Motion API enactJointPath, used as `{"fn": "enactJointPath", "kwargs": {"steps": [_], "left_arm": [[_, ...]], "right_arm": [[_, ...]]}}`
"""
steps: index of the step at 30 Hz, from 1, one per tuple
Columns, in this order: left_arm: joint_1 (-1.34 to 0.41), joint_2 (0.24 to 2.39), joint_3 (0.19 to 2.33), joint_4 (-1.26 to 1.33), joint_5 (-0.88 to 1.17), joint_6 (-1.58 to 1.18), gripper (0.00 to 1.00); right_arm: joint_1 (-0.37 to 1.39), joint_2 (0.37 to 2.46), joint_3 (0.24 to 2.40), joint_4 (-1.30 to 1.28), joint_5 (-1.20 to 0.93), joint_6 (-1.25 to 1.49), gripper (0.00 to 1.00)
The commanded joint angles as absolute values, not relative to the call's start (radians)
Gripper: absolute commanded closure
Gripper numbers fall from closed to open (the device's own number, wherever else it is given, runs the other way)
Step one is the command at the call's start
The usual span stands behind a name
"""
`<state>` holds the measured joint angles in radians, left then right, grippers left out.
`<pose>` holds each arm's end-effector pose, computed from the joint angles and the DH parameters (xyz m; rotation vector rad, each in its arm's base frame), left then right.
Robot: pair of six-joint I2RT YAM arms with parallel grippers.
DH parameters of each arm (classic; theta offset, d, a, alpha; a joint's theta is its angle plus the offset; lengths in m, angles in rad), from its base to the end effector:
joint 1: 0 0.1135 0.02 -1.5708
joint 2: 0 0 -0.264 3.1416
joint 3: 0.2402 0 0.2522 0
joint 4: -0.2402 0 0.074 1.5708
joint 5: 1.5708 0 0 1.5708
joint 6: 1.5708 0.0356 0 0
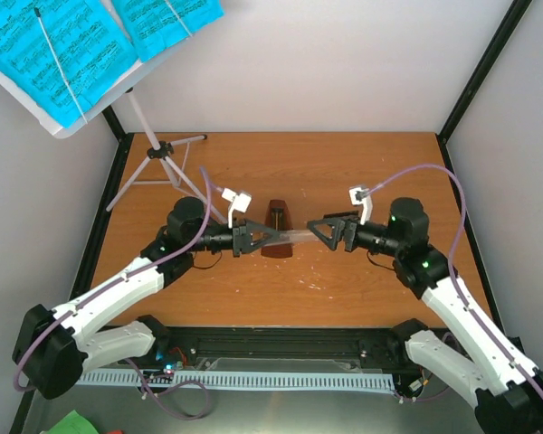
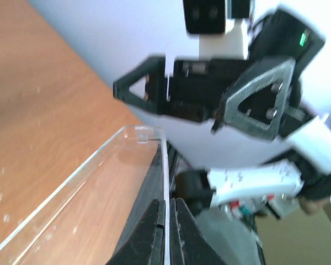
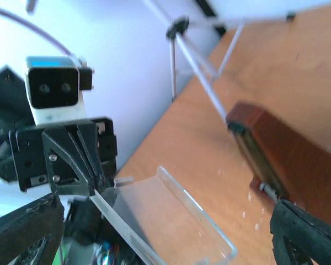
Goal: Pack up the instrument practice props
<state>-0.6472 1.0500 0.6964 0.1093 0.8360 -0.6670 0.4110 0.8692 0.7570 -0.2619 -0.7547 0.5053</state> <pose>0.1709 -0.1623 0.2903 0.6610 1.9673 -1.6252 0.1670 0.0994 0.3108 -0.4464 2.0275 1.3167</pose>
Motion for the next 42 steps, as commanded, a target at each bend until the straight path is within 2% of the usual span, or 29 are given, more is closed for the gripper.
{"fn": "enactJointPath", "kwargs": {"steps": [1,6,18,34,42], "left_arm": [[-0.650,1.077,0.679,0.605,0.710,-0.951,1.00],[-0.649,1.121,0.694,0.734,0.675,-1.028,1.00],[-0.650,1.108,0.656,0.816,0.571,-1.083,1.00],[-0.650,1.126,0.652,0.856,0.566,-1.103,1.00],[-0.650,1.128,0.658,0.851,0.575,-1.102,1.00]], "right_arm": [[0.407,0.753,0.642,0.169,-0.527,0.762,0.00],[0.413,0.745,0.563,0.409,-0.473,0.898,0.00],[0.560,0.866,0.567,0.581,-0.314,1.000,0.01],[0.665,1.012,0.671,0.612,-0.297,0.980,0.31],[0.672,1.019,0.678,0.619,-0.299,0.972,0.39]]}}
